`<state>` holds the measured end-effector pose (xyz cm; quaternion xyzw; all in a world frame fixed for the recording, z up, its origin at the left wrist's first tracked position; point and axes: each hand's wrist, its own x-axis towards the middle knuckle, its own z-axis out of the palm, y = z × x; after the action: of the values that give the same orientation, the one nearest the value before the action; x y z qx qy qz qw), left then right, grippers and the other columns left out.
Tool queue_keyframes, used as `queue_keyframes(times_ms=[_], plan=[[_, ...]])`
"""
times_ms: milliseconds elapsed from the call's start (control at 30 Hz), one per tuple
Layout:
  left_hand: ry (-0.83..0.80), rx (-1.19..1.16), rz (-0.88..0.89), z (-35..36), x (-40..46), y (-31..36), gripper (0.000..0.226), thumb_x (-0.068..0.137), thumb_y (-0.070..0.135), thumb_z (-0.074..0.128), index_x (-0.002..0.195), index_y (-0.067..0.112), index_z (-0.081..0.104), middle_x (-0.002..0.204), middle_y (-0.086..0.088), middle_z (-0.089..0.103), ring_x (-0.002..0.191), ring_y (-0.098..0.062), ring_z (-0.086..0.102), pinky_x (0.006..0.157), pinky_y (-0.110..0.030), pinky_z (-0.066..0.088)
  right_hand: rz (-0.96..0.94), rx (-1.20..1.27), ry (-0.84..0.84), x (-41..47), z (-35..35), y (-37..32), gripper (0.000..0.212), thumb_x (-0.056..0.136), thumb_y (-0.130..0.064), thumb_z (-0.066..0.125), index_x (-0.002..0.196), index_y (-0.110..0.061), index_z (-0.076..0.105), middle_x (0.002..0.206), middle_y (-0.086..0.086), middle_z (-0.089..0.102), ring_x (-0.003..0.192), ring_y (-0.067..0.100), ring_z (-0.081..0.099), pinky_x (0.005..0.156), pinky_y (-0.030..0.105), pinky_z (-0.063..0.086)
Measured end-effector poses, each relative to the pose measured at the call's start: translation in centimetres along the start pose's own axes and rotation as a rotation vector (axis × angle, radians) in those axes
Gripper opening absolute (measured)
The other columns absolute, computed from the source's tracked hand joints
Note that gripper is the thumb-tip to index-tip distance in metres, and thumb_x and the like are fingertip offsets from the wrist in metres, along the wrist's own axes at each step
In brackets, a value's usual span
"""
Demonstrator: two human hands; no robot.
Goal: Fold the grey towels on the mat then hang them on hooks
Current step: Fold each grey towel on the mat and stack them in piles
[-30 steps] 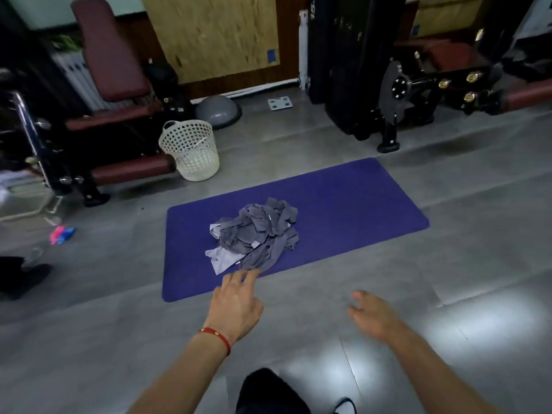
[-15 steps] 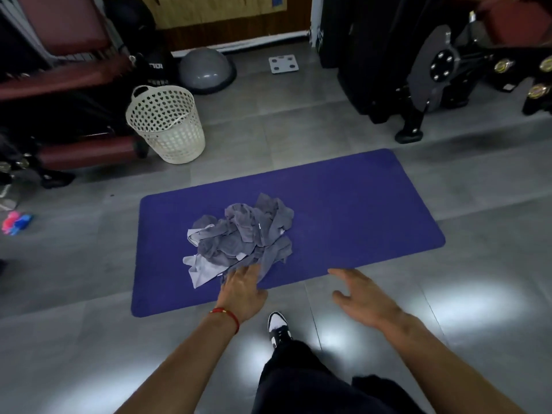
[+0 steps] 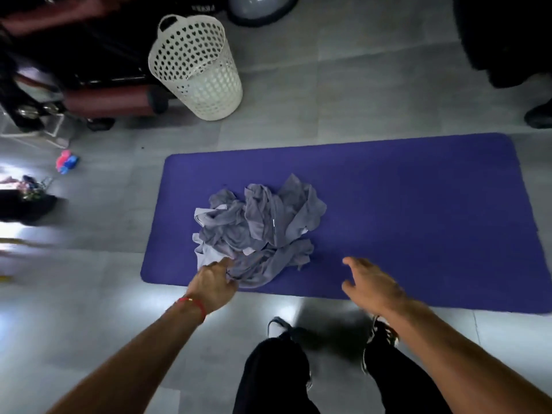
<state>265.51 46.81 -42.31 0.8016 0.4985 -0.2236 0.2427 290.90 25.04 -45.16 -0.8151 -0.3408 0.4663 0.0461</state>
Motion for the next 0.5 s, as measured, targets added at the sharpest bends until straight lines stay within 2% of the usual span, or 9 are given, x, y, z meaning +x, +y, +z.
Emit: queue_keyframes(times_ms=[33,100,167,233,300,367,433,500], plan=[[0.036,-0.054,-0.032,2.5,2.1,1.0,0.053,0.080,0.025,0.063,0.132,0.014,0.061,0.123,-0.021,0.064,0.114,-0.042,0.060,0.095,-0.039,0.049,0.000,0.015,-0.004,3.0,0.9,1.4,0.059,0.099,-0.034,0.050,0.155,-0.026,0.031,0.153,0.004,0.040,0.137,0.026,0.045,0.104,0.040,0.043],[0.109,-0.126,-0.076,8.4,7.5,2.3,0.060,0.078,0.013,0.072,0.136,0.013,0.056,0.139,-0.024,0.047,0.119,-0.044,0.056,0.099,-0.043,0.050,-0.023,0.058,0.003,9.2,3.9,4.6,0.060,0.097,-0.031,0.051,0.154,-0.027,0.032,0.152,0.005,0.041,0.133,0.027,0.048,0.102,0.041,0.044],[0.144,-0.139,-0.097,14.1,13.5,3.0,0.067,0.075,0.018,0.072,0.138,0.017,0.050,0.145,-0.019,0.034,0.120,-0.044,0.054,0.099,-0.050,0.051,-0.115,0.038,0.041,15.3,7.8,7.9,0.070,0.094,-0.033,0.051,0.158,-0.028,0.024,0.157,0.005,0.037,0.135,0.027,0.047,0.106,0.040,0.042],[0.173,-0.124,-0.125,18.5,19.8,4.0,0.061,0.079,0.024,0.069,0.137,0.016,0.051,0.142,-0.016,0.036,0.120,-0.042,0.053,0.099,-0.049,0.050,-0.191,-0.080,0.094,21.3,10.9,10.9,0.082,0.094,-0.038,0.051,0.162,-0.032,0.006,0.164,0.003,0.025,0.139,0.026,0.040,0.109,0.039,0.040],[0.212,-0.057,-0.155,21.6,25.6,4.9,0.048,0.085,0.026,0.066,0.131,0.014,0.058,0.136,-0.012,0.049,0.120,-0.037,0.055,0.097,-0.046,0.050,-0.276,-0.227,0.084,27.1,13.5,13.6,0.089,0.096,-0.039,0.054,0.161,-0.035,-0.008,0.168,0.004,0.014,0.145,0.026,0.032,0.113,0.039,0.037],[0.275,0.049,-0.093,24.1,31.4,5.6,0.033,0.088,0.023,0.062,0.119,0.012,0.064,0.125,-0.011,0.060,0.115,-0.035,0.059,0.089,-0.042,0.053,-0.426,-0.372,0.102,32.7,15.2,15.8,0.101,0.088,-0.034,0.065,0.161,-0.035,-0.005,0.167,0.008,0.020,0.146,0.031,0.035,0.113,0.046,0.039],[0.358,0.073,-0.057,26.5,36.8,5.6,0.036,0.089,0.015,0.057,0.125,0.012,0.059,0.119,-0.018,0.060,0.111,-0.040,0.060,0.088,-0.043,0.050,-0.551,-0.475,0.105,38.6,16.2,17.3,0.115,0.075,-0.024,0.076,0.162,-0.034,0.002,0.163,0.010,0.032,0.143,0.034,0.042,0.108,0.055,0.043],[0.404,0.058,-0.138,28.3,41.5,5.6,0.047,0.093,0.008,0.051,0.139,0.014,0.043,0.121,-0.024,0.053,0.114,-0.045,0.055,0.093,-0.047,0.046,-0.643,-0.520,0.157,43.3,16.0,17.6,0.107,0.087,-0.022,0.064,0.159,-0.039,-0.013,0.170,0.007,0.011,0.153,0.029,0.024,0.118,0.055,0.031]])
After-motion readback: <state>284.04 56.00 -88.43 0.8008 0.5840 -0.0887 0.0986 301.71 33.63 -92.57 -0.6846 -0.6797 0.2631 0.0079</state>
